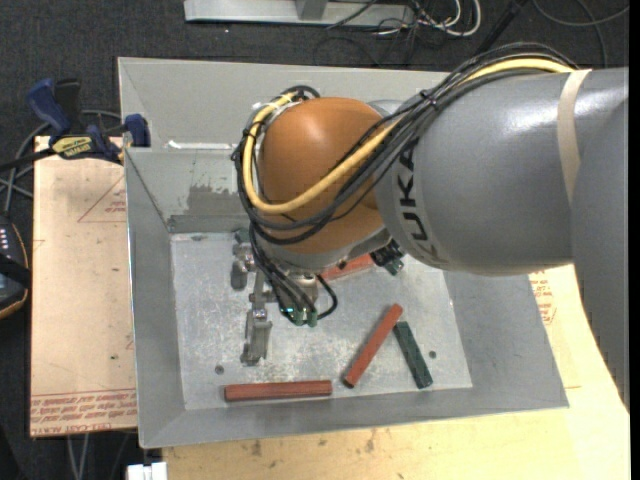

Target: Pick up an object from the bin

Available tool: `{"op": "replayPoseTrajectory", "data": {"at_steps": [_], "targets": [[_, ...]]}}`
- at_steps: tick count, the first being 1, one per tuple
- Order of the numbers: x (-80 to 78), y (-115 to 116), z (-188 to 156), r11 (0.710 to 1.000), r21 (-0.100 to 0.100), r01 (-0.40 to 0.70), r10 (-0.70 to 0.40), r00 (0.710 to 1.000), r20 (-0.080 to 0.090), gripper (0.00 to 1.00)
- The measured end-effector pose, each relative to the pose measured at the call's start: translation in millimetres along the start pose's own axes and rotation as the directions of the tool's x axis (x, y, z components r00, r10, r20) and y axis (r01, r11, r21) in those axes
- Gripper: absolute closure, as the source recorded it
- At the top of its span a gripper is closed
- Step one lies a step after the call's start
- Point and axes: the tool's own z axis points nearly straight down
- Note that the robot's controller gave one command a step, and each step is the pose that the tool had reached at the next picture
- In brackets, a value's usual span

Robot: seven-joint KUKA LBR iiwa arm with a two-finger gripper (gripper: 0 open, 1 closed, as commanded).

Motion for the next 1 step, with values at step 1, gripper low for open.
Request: {"op": "replayPoseTrajectory", "data": {"at_steps": [1], "targets": [[14.1, -6.1, 137.9, 0.998, 0.001, 0.067, -0.067, 0.998, 0.0, 0.0]]}}
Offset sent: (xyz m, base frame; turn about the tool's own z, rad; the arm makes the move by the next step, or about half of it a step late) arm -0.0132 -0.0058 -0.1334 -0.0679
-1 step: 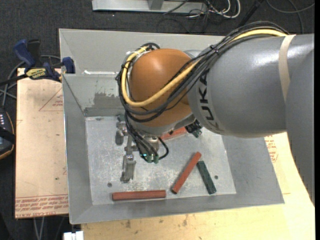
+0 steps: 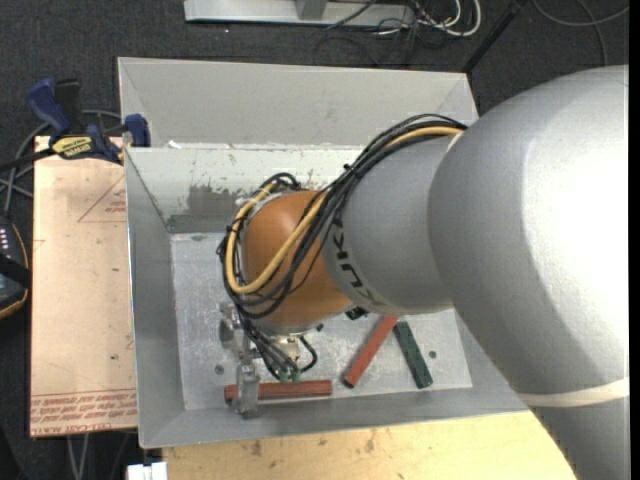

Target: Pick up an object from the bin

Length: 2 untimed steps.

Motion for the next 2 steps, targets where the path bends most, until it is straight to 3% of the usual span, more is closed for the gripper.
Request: {"op": "replayPoseTrajectory", "data": {"at_steps": [1, 2], "targets": [[-15.9, -86.8, 11.9, 1.0, 0.002, 0.025, -0.025, 1.0, 0.006, 0.0], [-15.6, -80.9, 10.5, 0.999, -0.002, 0.032, -0.032, 0.999, 0.007, 1.0]]}}
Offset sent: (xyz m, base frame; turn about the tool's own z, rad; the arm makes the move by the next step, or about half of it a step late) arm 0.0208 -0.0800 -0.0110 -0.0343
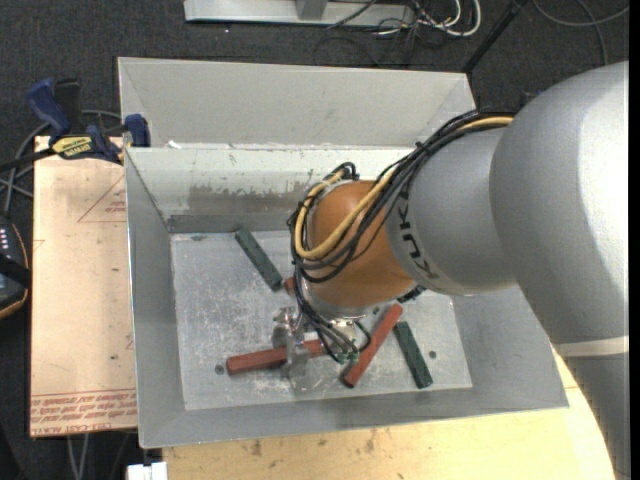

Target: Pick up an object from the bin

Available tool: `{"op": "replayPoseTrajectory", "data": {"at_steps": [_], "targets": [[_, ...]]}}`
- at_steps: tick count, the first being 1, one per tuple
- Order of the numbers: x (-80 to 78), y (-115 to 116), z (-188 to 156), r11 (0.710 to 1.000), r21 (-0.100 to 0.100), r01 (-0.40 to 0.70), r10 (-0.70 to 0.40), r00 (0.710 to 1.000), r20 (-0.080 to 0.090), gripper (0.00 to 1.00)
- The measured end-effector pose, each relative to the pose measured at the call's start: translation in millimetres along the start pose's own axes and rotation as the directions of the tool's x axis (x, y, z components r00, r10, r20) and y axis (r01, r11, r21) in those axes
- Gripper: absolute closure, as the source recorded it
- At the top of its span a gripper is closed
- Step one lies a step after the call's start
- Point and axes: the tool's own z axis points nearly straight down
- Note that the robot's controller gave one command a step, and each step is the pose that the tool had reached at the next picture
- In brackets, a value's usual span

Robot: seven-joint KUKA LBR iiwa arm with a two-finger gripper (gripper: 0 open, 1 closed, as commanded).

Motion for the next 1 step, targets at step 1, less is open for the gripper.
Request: {"op": "replayPoseTrajectory", "data": {"at_steps": [1], "targets": [[10.7, 21.3, -142.1, 0.999, -0.001, 0.047, -0.047, 0.999, 0.01, 1.0]]}}
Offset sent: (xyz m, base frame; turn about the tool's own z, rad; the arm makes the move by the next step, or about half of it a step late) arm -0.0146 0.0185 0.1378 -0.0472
